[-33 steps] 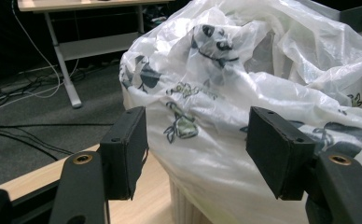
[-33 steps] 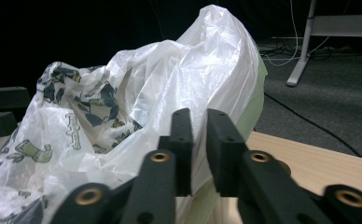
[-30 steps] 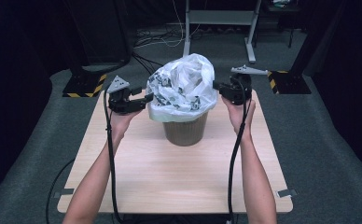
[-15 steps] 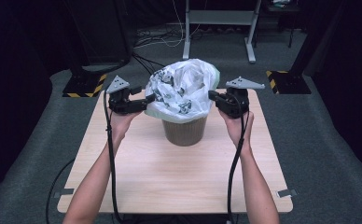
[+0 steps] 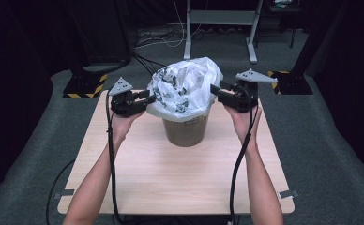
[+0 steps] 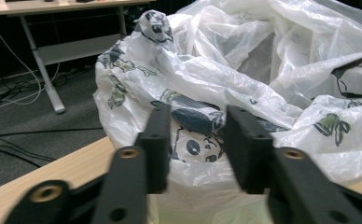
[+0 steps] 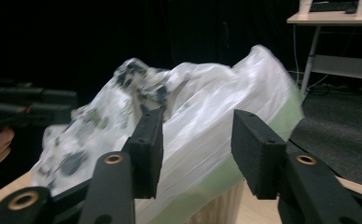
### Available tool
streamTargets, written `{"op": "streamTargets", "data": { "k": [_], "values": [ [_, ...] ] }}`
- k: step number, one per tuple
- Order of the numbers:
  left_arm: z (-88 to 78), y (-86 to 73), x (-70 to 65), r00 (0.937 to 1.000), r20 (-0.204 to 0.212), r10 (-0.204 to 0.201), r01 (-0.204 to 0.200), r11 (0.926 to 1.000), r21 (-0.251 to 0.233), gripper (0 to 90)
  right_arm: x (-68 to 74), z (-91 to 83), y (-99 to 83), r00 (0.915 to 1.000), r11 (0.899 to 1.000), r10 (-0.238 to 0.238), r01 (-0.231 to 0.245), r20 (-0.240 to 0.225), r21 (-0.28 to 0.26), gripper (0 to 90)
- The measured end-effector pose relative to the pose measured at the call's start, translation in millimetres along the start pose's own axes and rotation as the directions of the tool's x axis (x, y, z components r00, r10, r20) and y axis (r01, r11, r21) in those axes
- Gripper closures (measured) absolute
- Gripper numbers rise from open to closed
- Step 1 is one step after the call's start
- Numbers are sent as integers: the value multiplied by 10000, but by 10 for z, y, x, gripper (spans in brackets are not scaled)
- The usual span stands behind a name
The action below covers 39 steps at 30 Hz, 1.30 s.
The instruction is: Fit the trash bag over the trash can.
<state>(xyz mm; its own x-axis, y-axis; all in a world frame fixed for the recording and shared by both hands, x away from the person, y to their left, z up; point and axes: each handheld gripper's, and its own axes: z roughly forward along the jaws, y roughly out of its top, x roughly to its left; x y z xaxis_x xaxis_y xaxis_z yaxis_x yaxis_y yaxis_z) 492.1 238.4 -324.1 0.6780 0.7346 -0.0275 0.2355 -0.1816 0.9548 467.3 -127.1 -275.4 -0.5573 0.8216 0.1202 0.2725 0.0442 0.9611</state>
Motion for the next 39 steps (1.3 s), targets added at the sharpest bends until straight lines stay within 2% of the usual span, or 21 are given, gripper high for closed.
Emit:
{"op": "streamTargets", "data": {
  "k": [5, 9, 13, 14, 19, 23, 28, 33, 39],
  "values": [
    [52, -26, -2, 9999, 70, 146, -147, 9998, 142, 795, -244, 156, 126, 9972, 9980, 586, -596, 464, 208, 482],
    [73, -51, -2, 9997, 53, 218, -219, 9997, 137, 899, -392, 306, 191, 9922, 9927, 1142, -1159, 500, 335, 451],
    [80, -64, 17, 9997, 20, 228, -228, 9997, 114, 900, -462, 425, 244, 9890, 9884, 1387, -1415, 516, 549, 460],
    [82, -66, 25, 9998, 8, 200, -200, 9997, 102, 900, -471, 449, 249, 9889, 9882, 1364, -1401, 597, 625, 491],
    [69, -80, 57, 10000, -10, 43, -43, 10000, -81, 899, -496, 499, 204, 9888, 9861, 1396, -1437, 530, 837, 759],
    [59, -80, 57, 9999, 4, -120, 120, 9999, -62, 736, -453, 485, 140, 9914, 9881, 1234, -1268, 432, 876, 869],
    [36, -57, 44, 9994, -142, -328, 326, 9994, -130, 549, -376, 433, 91, 9945, 9914, 984, -1012, 367, 830, 900],
    [23, -41, 39, 9988, -219, -443, 438, 9988, -222, 432, -313, 364, 43, 9966, 9940, 766, -787, 303, 764, 900],
    [16, -43, 47, 9979, -202, -609, 603, 9978, -285, 340, -197, 277, -17, 9988, 9966, 473, -481, 137, 666, 900]
  ]
}}
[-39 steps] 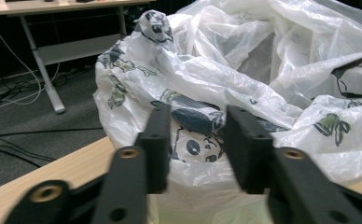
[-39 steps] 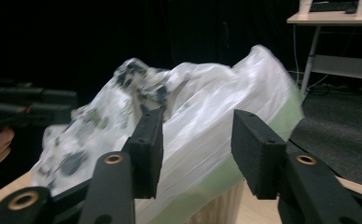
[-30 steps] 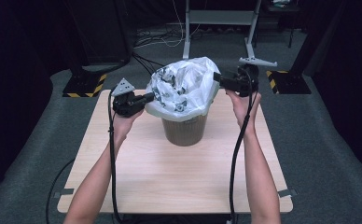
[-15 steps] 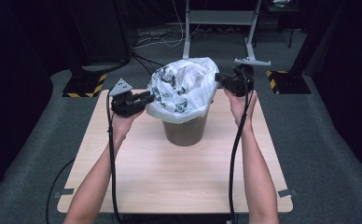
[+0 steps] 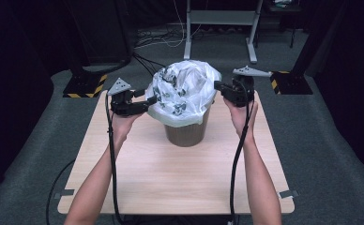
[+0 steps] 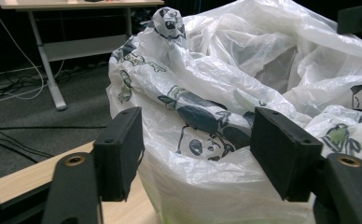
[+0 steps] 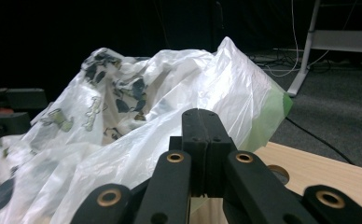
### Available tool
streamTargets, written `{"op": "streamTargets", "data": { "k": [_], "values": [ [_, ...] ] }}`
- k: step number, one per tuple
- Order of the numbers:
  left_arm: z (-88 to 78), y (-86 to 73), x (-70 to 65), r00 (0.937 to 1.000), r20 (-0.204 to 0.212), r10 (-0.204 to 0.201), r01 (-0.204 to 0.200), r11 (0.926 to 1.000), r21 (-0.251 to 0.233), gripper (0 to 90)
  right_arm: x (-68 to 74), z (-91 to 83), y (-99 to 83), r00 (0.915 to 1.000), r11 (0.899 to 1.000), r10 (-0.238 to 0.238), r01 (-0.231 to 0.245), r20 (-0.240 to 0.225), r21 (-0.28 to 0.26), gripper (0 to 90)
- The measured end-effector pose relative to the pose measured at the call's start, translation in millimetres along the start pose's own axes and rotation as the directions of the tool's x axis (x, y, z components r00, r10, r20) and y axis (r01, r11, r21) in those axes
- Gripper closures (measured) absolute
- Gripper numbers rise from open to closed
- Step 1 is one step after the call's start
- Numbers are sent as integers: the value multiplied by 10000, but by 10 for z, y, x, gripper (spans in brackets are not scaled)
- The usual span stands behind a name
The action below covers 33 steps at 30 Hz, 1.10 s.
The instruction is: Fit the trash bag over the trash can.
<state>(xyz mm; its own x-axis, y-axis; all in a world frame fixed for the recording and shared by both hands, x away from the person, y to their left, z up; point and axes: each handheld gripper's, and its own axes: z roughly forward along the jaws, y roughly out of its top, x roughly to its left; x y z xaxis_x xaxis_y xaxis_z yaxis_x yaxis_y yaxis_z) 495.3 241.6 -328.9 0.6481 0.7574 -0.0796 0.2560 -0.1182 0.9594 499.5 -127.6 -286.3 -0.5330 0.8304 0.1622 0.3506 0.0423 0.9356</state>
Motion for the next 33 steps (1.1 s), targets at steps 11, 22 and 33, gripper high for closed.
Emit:
{"op": "streamTargets", "data": {
  "k": [11, 22, 33],
  "values": [
    [-34, 1, -11, 9999, 101, -64, 64, 10000, -52, 265, 274, -144, -99, 9961, 9960, -883, 883, -35, -106, 900],
    [-73, 7, 5, 10000, 10, -49, 50, 9999, -107, 250, 186, -215, -182, 9962, 9964, -843, 843, 208, 27, 900],
    [-67, 16, -16, 10000, 89, -32, 33, 9999, -135, 240, 318, -303, -320, 9935, 9936, -1129, 1130, -125, 65, 900]
  ]
}}
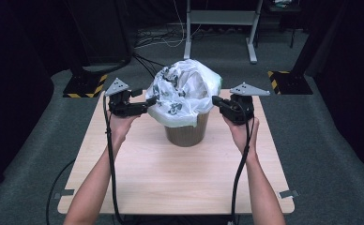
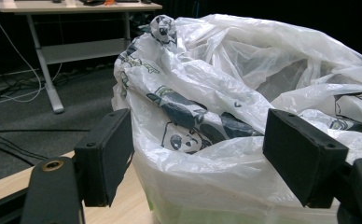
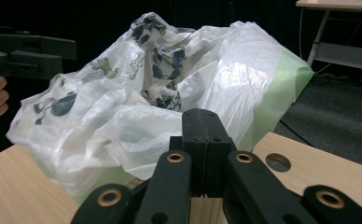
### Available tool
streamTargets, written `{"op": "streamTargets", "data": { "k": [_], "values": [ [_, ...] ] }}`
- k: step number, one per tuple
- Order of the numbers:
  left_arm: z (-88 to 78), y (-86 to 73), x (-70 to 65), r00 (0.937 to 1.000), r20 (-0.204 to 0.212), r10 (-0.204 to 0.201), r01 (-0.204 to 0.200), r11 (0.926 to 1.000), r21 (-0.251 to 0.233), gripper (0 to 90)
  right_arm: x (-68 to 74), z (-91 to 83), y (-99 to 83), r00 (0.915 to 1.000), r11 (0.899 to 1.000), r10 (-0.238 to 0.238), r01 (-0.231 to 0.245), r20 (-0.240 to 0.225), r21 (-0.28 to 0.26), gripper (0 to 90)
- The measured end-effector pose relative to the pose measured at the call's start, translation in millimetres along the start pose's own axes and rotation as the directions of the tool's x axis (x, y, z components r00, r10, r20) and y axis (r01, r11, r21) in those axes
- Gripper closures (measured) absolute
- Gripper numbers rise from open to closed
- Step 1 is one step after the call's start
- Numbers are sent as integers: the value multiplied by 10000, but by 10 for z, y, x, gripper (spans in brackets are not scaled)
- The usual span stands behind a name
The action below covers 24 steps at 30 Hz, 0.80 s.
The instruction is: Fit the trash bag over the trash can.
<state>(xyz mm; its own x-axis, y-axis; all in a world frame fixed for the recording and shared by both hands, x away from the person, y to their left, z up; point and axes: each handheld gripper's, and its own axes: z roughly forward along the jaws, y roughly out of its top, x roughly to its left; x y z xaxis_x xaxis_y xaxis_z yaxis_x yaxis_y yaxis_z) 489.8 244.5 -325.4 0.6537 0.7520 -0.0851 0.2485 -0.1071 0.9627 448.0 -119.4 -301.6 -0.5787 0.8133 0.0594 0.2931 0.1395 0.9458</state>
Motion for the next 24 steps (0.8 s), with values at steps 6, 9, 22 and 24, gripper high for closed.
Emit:
{"op": "streamTargets", "data": {
  "k": [6, 9, 22, 24],
  "values": [
    [-1, -1, -3, 10000, 8, -25, 25, 10000, -23, 235, 111, -51, -34, 9994, 9996, -266, 265, -207, -46, 900],
    [4, -2, -15, 10000, 48, 58, -59, 10000, 79, 235, 147, -54, -19, 9989, 9989, -474, 474, -26, -3, 900],
    [87, -122, -103, 9964, 475, 709, -746, 9938, 822, 712, -317, 110, 332, 9953, 9955, 891, -877, 392, -370, 474],
    [110, -148, -110, 9950, 566, 821, -870, 9921, 899, 813, -406, 203, 397, 9918, 9921, 1233, -1223, 340, -291, 458]
  ]
}}
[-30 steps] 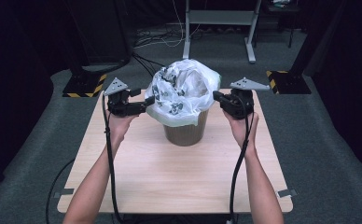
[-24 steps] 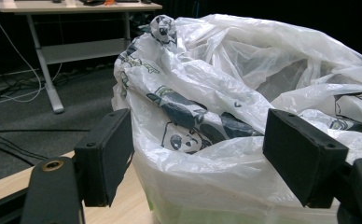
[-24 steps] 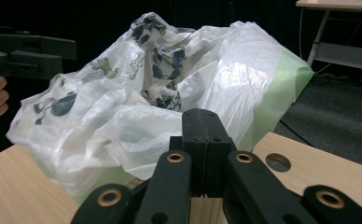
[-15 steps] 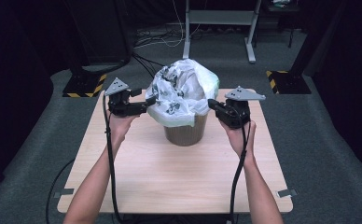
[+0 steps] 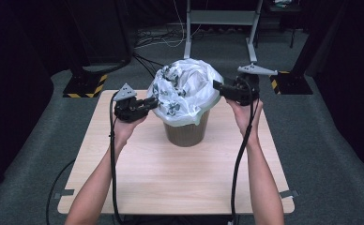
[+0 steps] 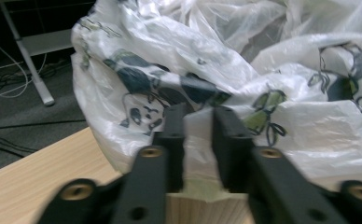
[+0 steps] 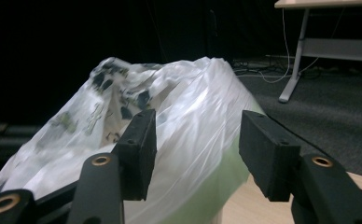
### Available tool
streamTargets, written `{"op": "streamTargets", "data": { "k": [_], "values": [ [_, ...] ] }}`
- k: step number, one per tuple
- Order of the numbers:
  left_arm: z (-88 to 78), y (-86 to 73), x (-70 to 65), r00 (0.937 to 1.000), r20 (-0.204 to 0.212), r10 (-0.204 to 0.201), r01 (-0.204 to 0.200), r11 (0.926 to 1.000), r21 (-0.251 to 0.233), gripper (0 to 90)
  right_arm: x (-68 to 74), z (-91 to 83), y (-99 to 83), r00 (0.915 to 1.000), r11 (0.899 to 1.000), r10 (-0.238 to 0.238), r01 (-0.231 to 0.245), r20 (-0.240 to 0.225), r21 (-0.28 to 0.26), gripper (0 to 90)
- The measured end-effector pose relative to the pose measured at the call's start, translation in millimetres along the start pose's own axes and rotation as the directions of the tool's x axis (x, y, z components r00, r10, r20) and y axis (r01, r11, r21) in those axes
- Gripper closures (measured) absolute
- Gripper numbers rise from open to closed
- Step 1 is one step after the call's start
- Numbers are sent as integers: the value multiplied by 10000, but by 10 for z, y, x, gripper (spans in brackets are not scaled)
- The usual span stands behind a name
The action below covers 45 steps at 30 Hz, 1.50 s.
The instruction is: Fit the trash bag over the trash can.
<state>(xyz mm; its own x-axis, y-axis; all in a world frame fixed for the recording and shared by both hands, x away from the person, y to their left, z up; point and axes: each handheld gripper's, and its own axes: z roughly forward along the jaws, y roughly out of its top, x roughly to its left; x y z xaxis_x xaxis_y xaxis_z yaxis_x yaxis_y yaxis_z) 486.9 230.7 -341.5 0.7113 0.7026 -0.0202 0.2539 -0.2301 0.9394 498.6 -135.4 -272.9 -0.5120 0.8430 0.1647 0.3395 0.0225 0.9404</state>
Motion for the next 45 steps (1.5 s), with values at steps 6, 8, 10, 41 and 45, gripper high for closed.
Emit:
{"op": "streamTargets", "data": {
  "k": [6, 8, 10, 41, 45],
  "values": [
    [57, -50, 43, 10000, -66, 57, -56, 10000, 73, 900, -147, 225, 115, 9978, 9968, 633, -621, -214, 503, 576],
    [65, -57, 66, 9999, -109, -1, 1, 10000, 40, 900, -159, 247, 91, 9975, 9957, 671, -654, -243, 656, 680],
    [64, -60, 87, 9999, -158, -31, 31, 10000, -6, 900, -151, 234, 43, 9979, 9963, 613, -600, -198, 619, 768],
    [-183, 34, 66, 9964, -246, -810, 787, 9935, -823, 314, 434, -153, -532, 9913, 9970, -727, 752, -1094, 194, 900],
    [-190, 41, 14, 9975, -137, -700, 687, 9944, -799, 301, 451, -164, -510, 9907, 9964, -830, 840, -1076, 54, 814]
  ]
}}
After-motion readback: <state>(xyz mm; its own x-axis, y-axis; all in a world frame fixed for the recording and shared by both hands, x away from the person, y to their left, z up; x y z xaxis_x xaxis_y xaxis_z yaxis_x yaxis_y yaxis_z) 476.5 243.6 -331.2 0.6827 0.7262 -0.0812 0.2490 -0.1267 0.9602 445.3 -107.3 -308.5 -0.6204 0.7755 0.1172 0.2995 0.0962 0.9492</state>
